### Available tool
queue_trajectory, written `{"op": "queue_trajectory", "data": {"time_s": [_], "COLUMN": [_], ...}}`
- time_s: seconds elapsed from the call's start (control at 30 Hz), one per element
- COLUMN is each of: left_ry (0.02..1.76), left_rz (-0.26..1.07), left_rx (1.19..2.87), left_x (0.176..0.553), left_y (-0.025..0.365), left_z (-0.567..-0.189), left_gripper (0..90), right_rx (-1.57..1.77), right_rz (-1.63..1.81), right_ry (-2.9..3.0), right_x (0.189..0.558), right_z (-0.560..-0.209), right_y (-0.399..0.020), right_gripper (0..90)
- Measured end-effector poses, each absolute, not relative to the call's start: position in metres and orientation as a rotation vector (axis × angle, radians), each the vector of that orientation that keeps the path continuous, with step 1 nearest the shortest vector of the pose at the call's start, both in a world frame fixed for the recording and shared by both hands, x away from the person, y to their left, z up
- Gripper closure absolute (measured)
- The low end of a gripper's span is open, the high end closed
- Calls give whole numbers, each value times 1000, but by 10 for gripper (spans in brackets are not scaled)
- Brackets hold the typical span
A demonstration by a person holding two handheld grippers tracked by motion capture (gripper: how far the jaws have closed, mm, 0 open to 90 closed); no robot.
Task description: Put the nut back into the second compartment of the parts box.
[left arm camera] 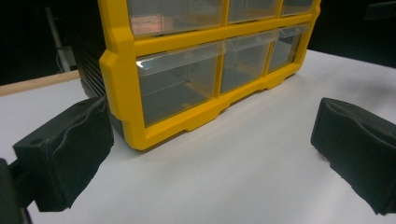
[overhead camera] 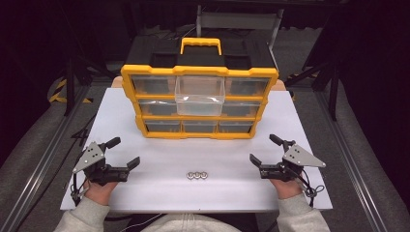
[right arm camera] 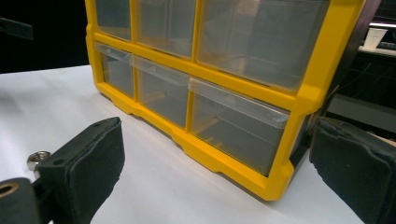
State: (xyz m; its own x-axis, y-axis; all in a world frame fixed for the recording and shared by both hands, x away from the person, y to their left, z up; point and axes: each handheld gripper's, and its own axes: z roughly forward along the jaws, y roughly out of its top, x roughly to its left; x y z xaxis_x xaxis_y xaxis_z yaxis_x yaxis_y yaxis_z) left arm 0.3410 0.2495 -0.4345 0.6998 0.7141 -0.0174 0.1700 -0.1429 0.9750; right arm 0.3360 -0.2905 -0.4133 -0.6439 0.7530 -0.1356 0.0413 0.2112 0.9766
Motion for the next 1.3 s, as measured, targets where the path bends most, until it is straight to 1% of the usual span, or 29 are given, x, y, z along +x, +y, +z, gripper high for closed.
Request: {"op": "queue_trajectory", "data": {"time_s": [0.4,0.93,1.17,1.3], "left_ry": [732,719,722,721], "left_rz": [505,526,520,517], "left_rx": [1679,1684,1682,1683], "left_x": [343,342,342,342], "left_y": [253,252,253,253], "left_z": [-432,-430,-429,-429], "left_gripper": [1,1,1,1], "right_rx": [773,760,747,702], "right_rz": [1514,1505,1557,1599], "right_ry": [1880,1876,1877,1910], "right_x": [336,336,340,347], "right_z": [-412,-409,-401,-389], "right_y": [-290,-292,-283,-265], "right_gripper": [23,23,23,24]}}
